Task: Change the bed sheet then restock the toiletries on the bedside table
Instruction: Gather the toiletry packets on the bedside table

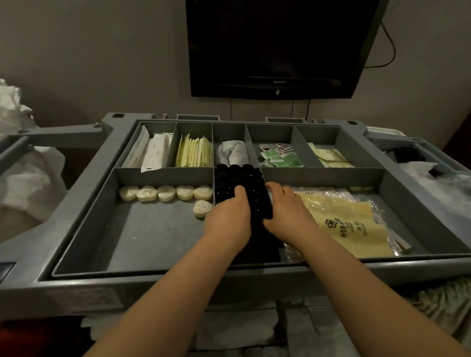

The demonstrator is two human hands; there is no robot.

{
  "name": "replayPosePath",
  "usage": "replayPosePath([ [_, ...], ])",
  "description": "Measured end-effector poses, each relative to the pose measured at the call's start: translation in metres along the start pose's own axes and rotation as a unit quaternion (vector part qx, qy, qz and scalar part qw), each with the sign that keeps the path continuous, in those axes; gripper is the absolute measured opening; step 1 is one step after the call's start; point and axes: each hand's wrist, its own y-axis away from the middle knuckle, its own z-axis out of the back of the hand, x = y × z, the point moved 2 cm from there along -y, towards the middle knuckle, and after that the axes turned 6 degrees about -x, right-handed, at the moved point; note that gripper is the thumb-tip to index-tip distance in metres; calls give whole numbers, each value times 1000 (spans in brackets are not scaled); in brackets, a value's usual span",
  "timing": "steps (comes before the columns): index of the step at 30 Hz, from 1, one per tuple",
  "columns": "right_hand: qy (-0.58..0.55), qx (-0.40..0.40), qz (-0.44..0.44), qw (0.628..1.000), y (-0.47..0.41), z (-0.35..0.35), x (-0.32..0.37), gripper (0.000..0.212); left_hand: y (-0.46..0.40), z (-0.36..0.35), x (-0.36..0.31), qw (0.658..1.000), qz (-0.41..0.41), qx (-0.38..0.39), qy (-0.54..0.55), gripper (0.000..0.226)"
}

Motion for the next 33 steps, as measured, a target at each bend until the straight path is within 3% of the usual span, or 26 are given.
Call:
replayPosePath([
  [4,7,-46,15,999,4,13,17,67,2,15,3,996,-51,-70,8,31],
  [7,3,-71,74,995,0,17,48,64,5,31,25,994,-42,-101,13,42],
  [14,-10,-47,237,970,-2,-27,199,49,44,112,169,976,147,-157,-44,55],
  [19,-42,11,417,908,51,-83,391,40,169,186,330,914,330,-199,-128,52],
  [25,-133,80,571,806,162,-140,608,41,370,234,459,819,553,-58,-139,46],
  [28,-121,145,609,770,203,-186,665,41,429,259,499,783,599,-74,-148,43],
  [33,-41,238,615,751,217,-278,712,37,440,315,579,763,608,-147,-161,52],
])
